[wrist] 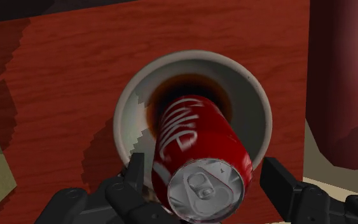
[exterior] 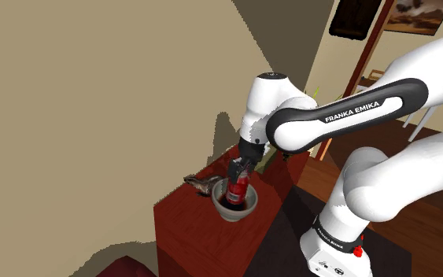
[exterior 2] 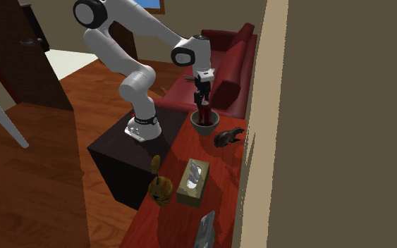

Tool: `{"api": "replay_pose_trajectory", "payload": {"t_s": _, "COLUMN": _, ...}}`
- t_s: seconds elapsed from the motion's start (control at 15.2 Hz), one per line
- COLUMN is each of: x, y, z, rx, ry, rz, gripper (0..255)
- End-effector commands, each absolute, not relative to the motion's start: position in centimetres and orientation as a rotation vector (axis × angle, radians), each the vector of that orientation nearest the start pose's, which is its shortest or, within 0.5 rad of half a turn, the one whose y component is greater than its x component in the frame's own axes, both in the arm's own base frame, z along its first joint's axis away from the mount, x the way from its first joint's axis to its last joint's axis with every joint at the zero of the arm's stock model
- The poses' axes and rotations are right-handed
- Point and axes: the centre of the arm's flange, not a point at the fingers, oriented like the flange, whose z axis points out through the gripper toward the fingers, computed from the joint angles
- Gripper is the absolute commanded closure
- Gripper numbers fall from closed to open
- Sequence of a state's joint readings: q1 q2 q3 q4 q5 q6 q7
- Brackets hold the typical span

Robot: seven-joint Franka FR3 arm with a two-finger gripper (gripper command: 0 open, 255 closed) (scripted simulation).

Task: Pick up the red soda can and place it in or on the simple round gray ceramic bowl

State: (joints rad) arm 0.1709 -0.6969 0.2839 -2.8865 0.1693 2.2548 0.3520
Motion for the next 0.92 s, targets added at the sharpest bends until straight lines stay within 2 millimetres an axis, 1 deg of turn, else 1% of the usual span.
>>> {"api": "replay_pose_trajectory", "payload": {"t_s": 0.0, "x": 28.9, "y": 13.0, "z": 36.4, "rx": -3.162, "ry": 0.096, "rz": -0.107, "gripper": 0}}
{"api": "replay_pose_trajectory", "payload": {"t_s": 0.26, "x": 28.9, "y": 13.0, "z": 36.4, "rx": -3.162, "ry": 0.096, "rz": -0.107, "gripper": 0}}
{"api": "replay_pose_trajectory", "payload": {"t_s": 0.46, "x": 28.6, "y": 13.1, "z": 40.4, "rx": -3.162, "ry": 0.096, "rz": -0.107, "gripper": 0}}
{"api": "replay_pose_trajectory", "payload": {"t_s": 0.53, "x": 28.6, "y": 13.2, "z": 41.4, "rx": -3.162, "ry": 0.096, "rz": -0.107, "gripper": 0}}
{"api": "replay_pose_trajectory", "payload": {"t_s": 0.86, "x": 28.6, "y": 13.2, "z": 41.4, "rx": -3.162, "ry": 0.096, "rz": -0.107, "gripper": 0}}
